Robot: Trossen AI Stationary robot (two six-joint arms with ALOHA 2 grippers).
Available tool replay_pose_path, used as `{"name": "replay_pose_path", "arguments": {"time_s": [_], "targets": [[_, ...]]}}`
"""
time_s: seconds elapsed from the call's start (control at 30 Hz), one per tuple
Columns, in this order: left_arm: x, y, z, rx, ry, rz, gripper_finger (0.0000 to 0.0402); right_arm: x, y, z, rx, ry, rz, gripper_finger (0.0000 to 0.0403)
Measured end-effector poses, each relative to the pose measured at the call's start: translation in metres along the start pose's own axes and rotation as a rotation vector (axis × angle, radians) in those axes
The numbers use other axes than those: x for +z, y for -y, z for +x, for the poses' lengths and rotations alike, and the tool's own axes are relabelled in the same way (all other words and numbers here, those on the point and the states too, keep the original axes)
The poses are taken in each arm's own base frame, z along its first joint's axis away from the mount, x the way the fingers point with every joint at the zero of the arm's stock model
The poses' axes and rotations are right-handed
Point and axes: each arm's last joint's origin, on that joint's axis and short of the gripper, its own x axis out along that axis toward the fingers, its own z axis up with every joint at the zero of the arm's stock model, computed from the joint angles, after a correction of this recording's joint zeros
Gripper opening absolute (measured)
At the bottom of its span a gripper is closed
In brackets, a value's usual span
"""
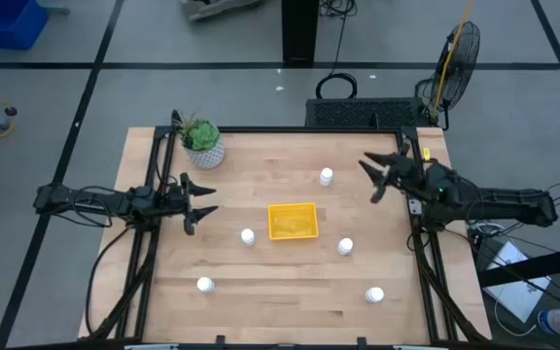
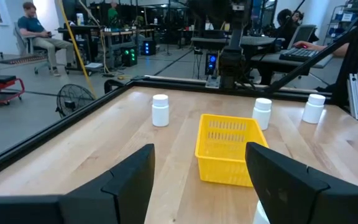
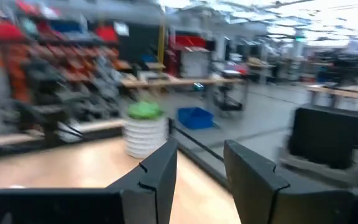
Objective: Pick and place pill bottles into a basket
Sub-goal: Put the white medicine bottle into the yellow bin
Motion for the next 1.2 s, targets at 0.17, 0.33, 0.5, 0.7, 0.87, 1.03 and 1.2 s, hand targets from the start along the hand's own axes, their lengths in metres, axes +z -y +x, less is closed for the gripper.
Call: {"name": "replay_pose_path", "arguments": {"time_s": [0.17, 0.33, 0.5, 0.7, 0.87, 1.03, 1.2], "targets": [[0.0, 0.0, 0.0, -0.001, -0.001, -0.004, 0.0257, 0.021, -0.002, 0.031, -0.069, -0.137, -0.042, 0.0125], [-0.001, 0.0, 0.0, -0.001, -0.008, -0.003, 0.0257, 0.036, -0.006, 0.059, -0.087, -0.268, -0.113, 0.0129], [-0.003, 0.0, 0.0, 0.0, -0.035, 0.002, 0.0257, 0.048, -0.011, 0.08, -0.042, -0.334, -0.151, 0.0161], [-0.006, 0.0, 0.0, 0.001, -0.058, -0.005, 0.0257, 0.046, -0.015, 0.097, -0.035, -0.488, -0.199, 0.0223], [-0.006, 0.0, 0.0, 0.001, -0.06, -0.028, 0.0257, 0.052, -0.017, 0.111, -0.035, -0.57, -0.237, 0.0268], [-0.006, 0.0, 0.0, 0.001, -0.065, -0.029, 0.0257, 0.058, -0.014, 0.127, -0.054, -0.686, -0.269, 0.0295], [-0.007, 0.0, 0.0, 0.002, -0.069, -0.033, 0.0257, 0.051, -0.002, 0.14, -0.051, -0.786, -0.234, 0.0306]]}}
